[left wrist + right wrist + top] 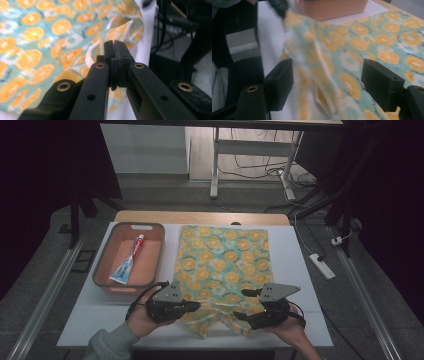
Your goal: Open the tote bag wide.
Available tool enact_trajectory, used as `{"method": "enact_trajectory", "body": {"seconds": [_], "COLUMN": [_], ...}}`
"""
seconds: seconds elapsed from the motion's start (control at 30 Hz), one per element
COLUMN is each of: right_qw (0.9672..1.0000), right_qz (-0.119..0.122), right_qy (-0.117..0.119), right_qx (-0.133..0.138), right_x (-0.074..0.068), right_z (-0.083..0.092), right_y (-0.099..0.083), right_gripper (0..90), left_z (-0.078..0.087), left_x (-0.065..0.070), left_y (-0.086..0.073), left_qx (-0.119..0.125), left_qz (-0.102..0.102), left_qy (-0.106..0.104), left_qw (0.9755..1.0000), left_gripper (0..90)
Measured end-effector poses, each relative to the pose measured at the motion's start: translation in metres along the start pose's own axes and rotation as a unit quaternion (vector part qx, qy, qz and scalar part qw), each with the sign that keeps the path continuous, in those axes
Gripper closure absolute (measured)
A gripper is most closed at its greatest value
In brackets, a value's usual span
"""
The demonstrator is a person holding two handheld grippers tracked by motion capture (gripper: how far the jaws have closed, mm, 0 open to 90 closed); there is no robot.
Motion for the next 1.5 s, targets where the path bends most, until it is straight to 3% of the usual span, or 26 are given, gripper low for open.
{"method": "enact_trajectory", "body": {"seconds": [0.03,0.27,0.4,0.47,0.53,0.57,0.6,0.63,0.67,0.7,0.77,0.87,1.0,1.07,1.17,1.23,1.3,1.33,1.37,1.43,1.5], "right_qw": [1.0000,0.9991,0.9960,0.9946,0.9912,0.9866,0.9866,0.9851,0.9832,0.9860,0.9891,0.9934,0.9969,0.9977,0.9974,0.9972,0.9961,0.9958,0.9955,0.9952,0.9944], "right_qz": [0.004,0.023,0.007,0.006,-0.002,0.000,0.000,-0.003,-0.003,-0.011,-0.018,-0.019,-0.019,-0.028,-0.053,-0.058,-0.074,-0.078,-0.080,-0.082,-0.092], "right_qy": [0.002,-0.012,-0.054,-0.059,-0.070,-0.090,-0.090,-0.095,-0.101,-0.081,-0.061,-0.041,-0.037,-0.036,-0.033,-0.032,-0.032,-0.030,-0.032,-0.034,-0.034], "right_qx": [-0.002,-0.034,-0.072,-0.085,-0.112,-0.136,-0.136,-0.143,-0.152,-0.145,-0.133,-0.105,-0.067,-0.050,-0.036,-0.035,-0.037,-0.036,-0.038,-0.039,-0.037], "right_x": [-0.002,-0.012,0.005,0.009,0.022,0.036,0.036,0.041,0.050,0.054,0.053,0.047,0.047,0.052,0.065,0.070,0.081,0.084,0.087,0.089,0.093], "right_z": [-0.001,-0.013,-0.028,-0.033,-0.043,-0.050,-0.050,-0.053,-0.055,-0.057,-0.055,-0.046,-0.033,-0.029,-0.031,-0.033,-0.038,-0.039,-0.040,-0.040,-0.040], "right_y": [0.001,0.006,0.005,0.003,-0.002,-0.007,-0.007,-0.009,-0.011,-0.010,-0.003,0.016,0.043,0.051,0.054,0.053,0.047,0.045,0.043,0.041,0.038], "right_gripper": [24.7,17.7,14.1,14.8,19.9,26.0,26.0,35.3,56.2,77.6,87.0,88.0,88.0,88.0,88.0,88.0,88.0,88.0,88.0,88.0,88.0], "left_z": [0.004,0.016,0.023,0.026,0.030,0.033,0.033,0.034,0.035,0.035,0.033,0.028,0.017,0.013,0.012,0.014,0.013,0.013,0.006,0.000,-0.014], "left_x": [-0.006,-0.022,-0.030,-0.033,-0.036,-0.038,-0.038,-0.040,-0.041,-0.043,-0.050,-0.054,-0.062,-0.063,-0.058,-0.045,-0.016,-0.016,0.001,0.007,0.021], "left_y": [0.008,0.026,0.036,0.041,0.046,0.049,0.049,0.050,0.051,0.051,0.048,0.045,0.039,0.036,0.036,0.037,0.035,0.035,0.031,0.030,0.028], "left_qx": [0.015,0.052,0.069,0.076,0.084,0.090,0.090,0.095,0.096,0.097,0.096,0.092,0.075,0.072,0.065,0.060,0.047,0.047,0.029,0.019,0.000], "left_qz": [0.012,0.037,0.041,0.041,0.039,0.038,0.038,0.040,0.040,0.041,0.050,0.056,0.064,0.069,0.068,0.049,0.014,0.014,-0.005,-0.009,-0.017], "left_qy": [0.001,0.013,0.023,0.027,0.035,0.036,0.036,0.040,0.043,0.048,0.056,0.056,0.068,0.072,0.085,0.097,0.075,0.075,0.061,0.051,0.027], "left_qw": [0.9998,0.9979,0.9965,0.9959,0.9951,0.9945,0.9945,0.9939,0.9937,0.9933,0.9925,0.9926,0.9928,0.9924,0.9919,0.9923,0.9960,0.9960,0.9977,0.9985,0.9995], "left_gripper": [89.1,89.1,89.1,89.1,89.1,89.1,89.1,89.1,89.1,88.9,88.5,88.0,86.1,78.0,59.6,51.6,49.2,48.0,47.2,46.8,46.2]}}
Point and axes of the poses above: each handheld gripper's, and its own axes: z roughly backward along the jaws, y roughly out of its top, x roughly to its right, the point moved 8 cm from there along -z, roughly forward along the jaws, and after that the axes turned 3 degrees about -x, right-handed, at the moved point
